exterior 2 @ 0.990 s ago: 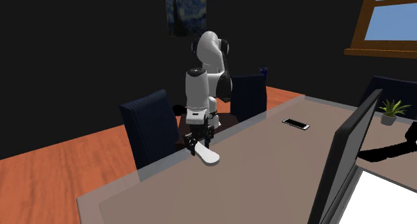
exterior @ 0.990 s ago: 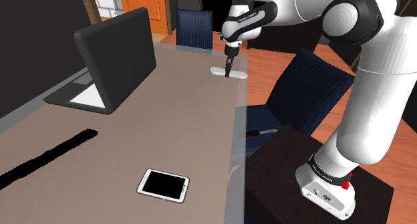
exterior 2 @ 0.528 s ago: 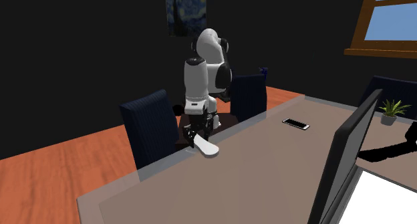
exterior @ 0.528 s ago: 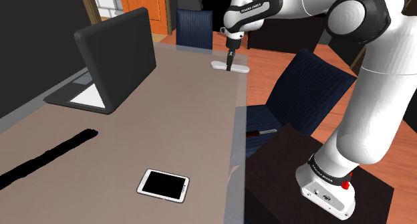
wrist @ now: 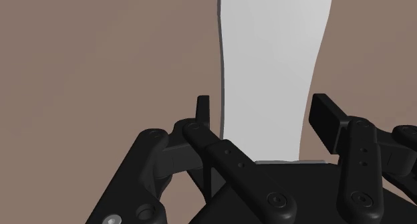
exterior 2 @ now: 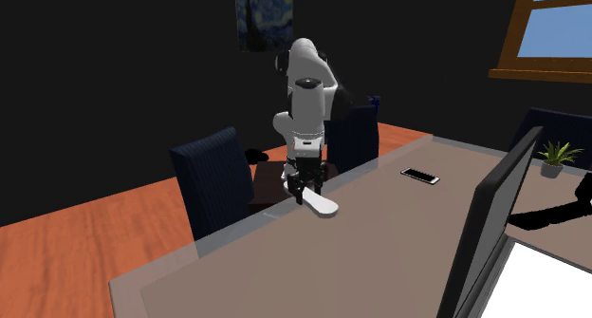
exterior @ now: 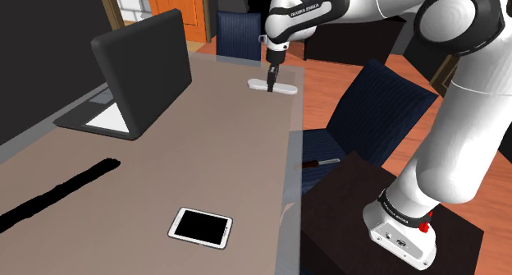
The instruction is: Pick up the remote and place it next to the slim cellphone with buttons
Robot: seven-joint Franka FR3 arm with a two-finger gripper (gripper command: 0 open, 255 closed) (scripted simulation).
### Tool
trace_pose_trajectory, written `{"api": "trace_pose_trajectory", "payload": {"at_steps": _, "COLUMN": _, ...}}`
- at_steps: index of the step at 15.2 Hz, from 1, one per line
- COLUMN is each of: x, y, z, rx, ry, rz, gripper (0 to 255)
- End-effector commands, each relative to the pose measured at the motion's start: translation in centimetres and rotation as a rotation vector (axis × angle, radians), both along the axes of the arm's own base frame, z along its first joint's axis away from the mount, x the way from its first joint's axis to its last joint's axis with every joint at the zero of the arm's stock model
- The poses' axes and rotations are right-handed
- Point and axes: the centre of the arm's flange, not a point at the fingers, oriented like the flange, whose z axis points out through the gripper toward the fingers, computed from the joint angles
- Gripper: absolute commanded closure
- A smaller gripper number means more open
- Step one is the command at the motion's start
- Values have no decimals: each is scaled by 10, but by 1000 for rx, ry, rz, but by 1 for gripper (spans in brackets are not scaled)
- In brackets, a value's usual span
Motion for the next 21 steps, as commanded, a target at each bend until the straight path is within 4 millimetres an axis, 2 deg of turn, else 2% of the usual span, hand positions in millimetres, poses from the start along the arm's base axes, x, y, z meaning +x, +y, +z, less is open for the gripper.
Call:
{"api": "trace_pose_trajectory", "payload": {"at_steps": 1, "x": -7, "y": 26, "z": 1, "rx": 0, "ry": -1, "rz": -1, "gripper": 255}}
{"api": "trace_pose_trajectory", "payload": {"at_steps": 21, "x": -56, "y": 285, "z": 2, "rx": 0, "ry": -1, "rz": -1, "gripper": 255}}
